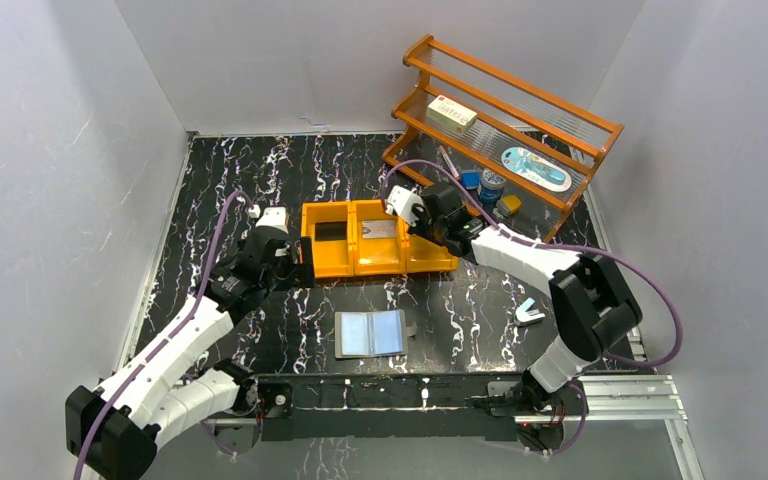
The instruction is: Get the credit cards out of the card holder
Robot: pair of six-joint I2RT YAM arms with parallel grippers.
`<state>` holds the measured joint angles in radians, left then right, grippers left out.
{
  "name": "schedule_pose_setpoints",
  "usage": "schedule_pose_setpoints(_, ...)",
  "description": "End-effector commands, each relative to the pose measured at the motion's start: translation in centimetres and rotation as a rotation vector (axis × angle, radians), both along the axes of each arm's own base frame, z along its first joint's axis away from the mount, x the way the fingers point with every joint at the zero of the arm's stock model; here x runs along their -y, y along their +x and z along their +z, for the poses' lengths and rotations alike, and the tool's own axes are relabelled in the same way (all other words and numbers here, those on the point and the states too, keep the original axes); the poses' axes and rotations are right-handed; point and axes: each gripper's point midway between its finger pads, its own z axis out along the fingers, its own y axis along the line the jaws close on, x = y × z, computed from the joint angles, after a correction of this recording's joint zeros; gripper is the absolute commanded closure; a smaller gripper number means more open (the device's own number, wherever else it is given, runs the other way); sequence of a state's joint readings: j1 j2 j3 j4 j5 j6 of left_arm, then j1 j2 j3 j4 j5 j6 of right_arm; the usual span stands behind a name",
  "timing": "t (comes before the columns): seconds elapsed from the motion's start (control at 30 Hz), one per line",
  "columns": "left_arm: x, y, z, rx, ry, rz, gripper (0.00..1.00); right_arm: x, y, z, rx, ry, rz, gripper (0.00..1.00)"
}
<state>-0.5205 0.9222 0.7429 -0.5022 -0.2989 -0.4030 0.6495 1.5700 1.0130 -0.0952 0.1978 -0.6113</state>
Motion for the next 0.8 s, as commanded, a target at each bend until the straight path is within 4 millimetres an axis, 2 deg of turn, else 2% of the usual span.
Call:
schedule_pose_setpoints(0.0,-0.4,-0.1,-0.2,-0.006,0.021,0.002,0.02,-1.7,3.4,3.5,0.122,-0.007,0.066,1.00)
schedule_pose_setpoints(0.3,-0.6,-0.1,-0.4,-0.011,0.030,0.008,0.02,-1.9,5.7,1.2,0.173,-0.171,0.137,1.00)
schedule_pose_setpoints(0.33,-0.5,-0.1,-0.4,-0.011,0.030,0.008,0.02,-1.9,6.0,-0.1,0.159,-0.194,0.147,1.00)
schedule_pose_setpoints(0.37,-0.5,-0.1,-0.3,-0.011,0.030,0.008,0.02,-2.2,6.2,-0.4,0.164,-0.196,0.153,1.00)
schedule_pose_setpoints(0.47,-0.5,-0.1,-0.5,-0.015,0.032,0.006,0.02,-3.0,7.0,-0.1,0.198,-0.176,0.170,1.00)
schedule_pose_setpoints(0.53,-0.5,-0.1,-0.5,-0.016,0.034,0.006,0.02,-3.6,7.1,-0.2,0.201,-0.172,0.199,1.00)
schedule_pose_setpoints(0.77,-0.7,-0.1,-0.4,-0.016,0.038,0.010,0.02,-3.4,6.8,-2.2,0.172,-0.214,0.224,0.97)
